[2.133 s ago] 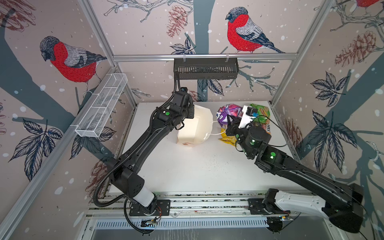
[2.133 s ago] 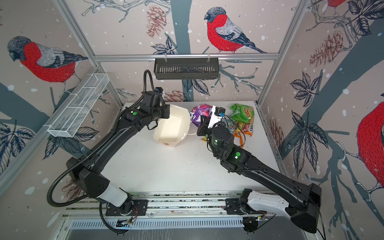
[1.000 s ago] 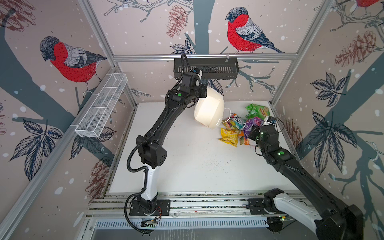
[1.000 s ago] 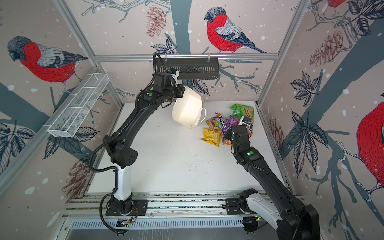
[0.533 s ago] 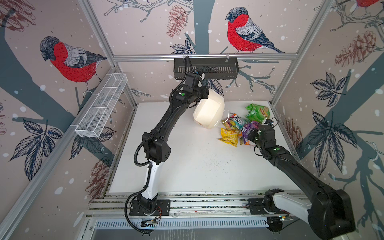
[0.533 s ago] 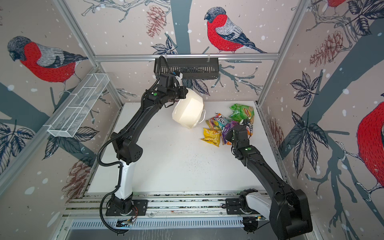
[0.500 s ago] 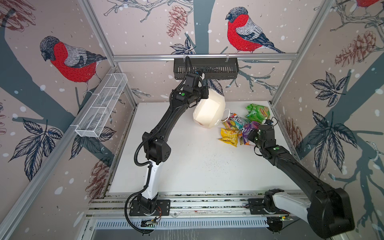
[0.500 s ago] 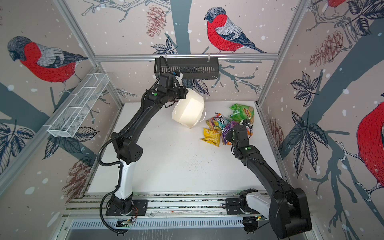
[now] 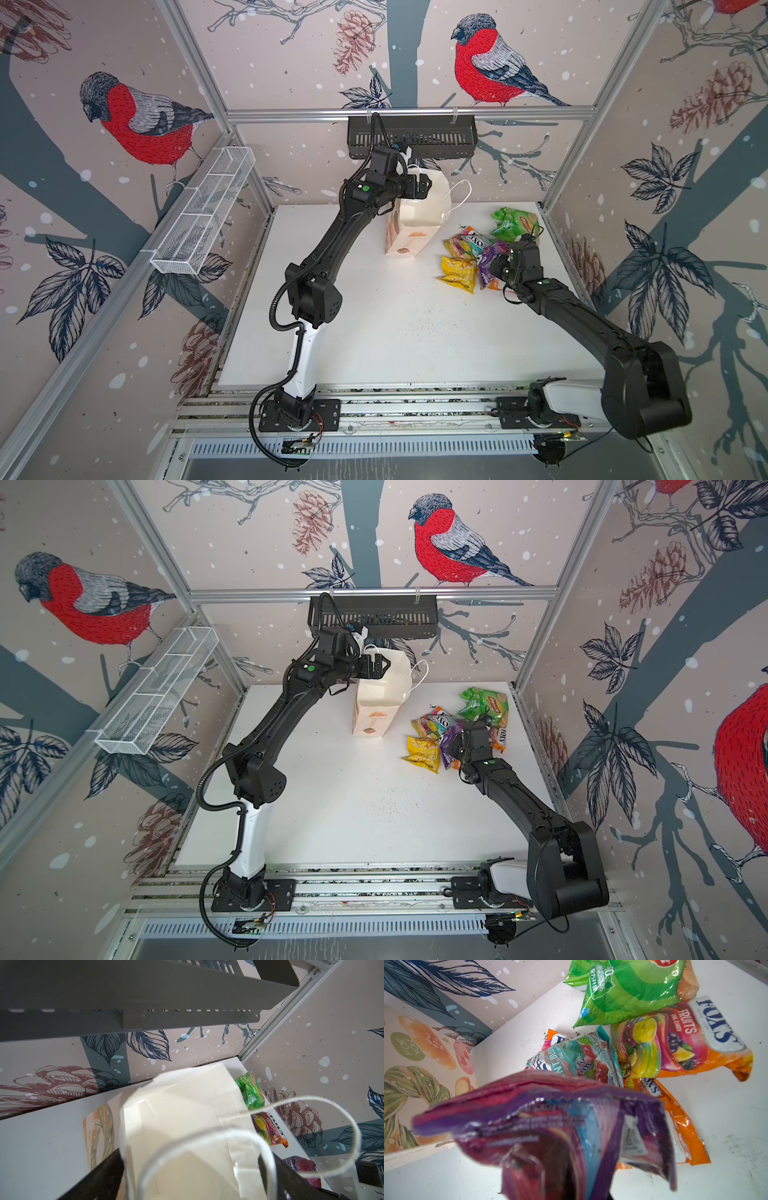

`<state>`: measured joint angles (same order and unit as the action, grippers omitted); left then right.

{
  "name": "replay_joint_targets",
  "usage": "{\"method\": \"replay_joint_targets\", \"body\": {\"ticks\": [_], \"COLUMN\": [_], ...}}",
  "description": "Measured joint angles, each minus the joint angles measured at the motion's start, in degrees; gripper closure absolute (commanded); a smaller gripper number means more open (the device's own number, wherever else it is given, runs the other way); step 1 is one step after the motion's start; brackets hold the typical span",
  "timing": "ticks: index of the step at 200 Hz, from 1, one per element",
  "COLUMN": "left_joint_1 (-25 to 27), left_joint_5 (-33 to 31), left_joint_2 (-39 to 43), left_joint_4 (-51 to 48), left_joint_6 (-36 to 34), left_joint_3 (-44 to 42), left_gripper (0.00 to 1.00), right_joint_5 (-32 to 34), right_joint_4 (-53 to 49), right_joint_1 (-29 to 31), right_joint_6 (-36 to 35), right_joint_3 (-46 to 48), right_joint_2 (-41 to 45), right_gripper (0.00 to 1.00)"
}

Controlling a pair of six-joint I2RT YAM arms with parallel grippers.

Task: Take the snacks out of the paper bag

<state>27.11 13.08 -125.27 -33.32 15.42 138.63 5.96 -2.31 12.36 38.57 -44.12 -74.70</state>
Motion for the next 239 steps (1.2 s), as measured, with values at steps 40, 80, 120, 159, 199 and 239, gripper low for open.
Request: {"method": "replay_joint_targets", "body": {"ticks": [40,80,120,159,199,239], "left_joint_1": [0.0,0.0,0.0,0.0,0.0,0.0], "left_joint_5": [-3.1,-5.3,-5.7,-5.4,-8.4,-15.0], "left_joint_2": [3.6,6.8,15.3,32.5,46.4,55.2], "left_joint_4": [-0.3,-0.6,0.7,11.1,20.2,26.7], "left_joint_6": [-1.9,-3.1,-3.3,-1.0,0.3,-0.2], "left_joint_3": [0.0,-2.1,-12.1,-37.2,-53.2,-64.1], "left_gripper": [0.01,0.01,0.01,0.01,0.01,0.01], "right_joint_5": [-0.4,-0.7,0.2,0.4,0.1,1.7], "right_joint_4": [-0.2,-0.3,-0.2,-0.3,-0.7,-1.8], "right_joint_1": [0.0,0.0,0.0,-0.1,-0.1,1.2], "right_joint_6": [0.0,-0.4,-1.3,-2.6,-3.0,-4.4], "right_joint_3": [-1.2,-2.4,-4.4,-9.7,-14.6,-16.7], "right_joint_2": [-1.8,-3.9,-7.6,-14.3,-18.1,-15.4], "right_gripper": [1.0,1.0,1.0,0.9,0.17,0.0]}}
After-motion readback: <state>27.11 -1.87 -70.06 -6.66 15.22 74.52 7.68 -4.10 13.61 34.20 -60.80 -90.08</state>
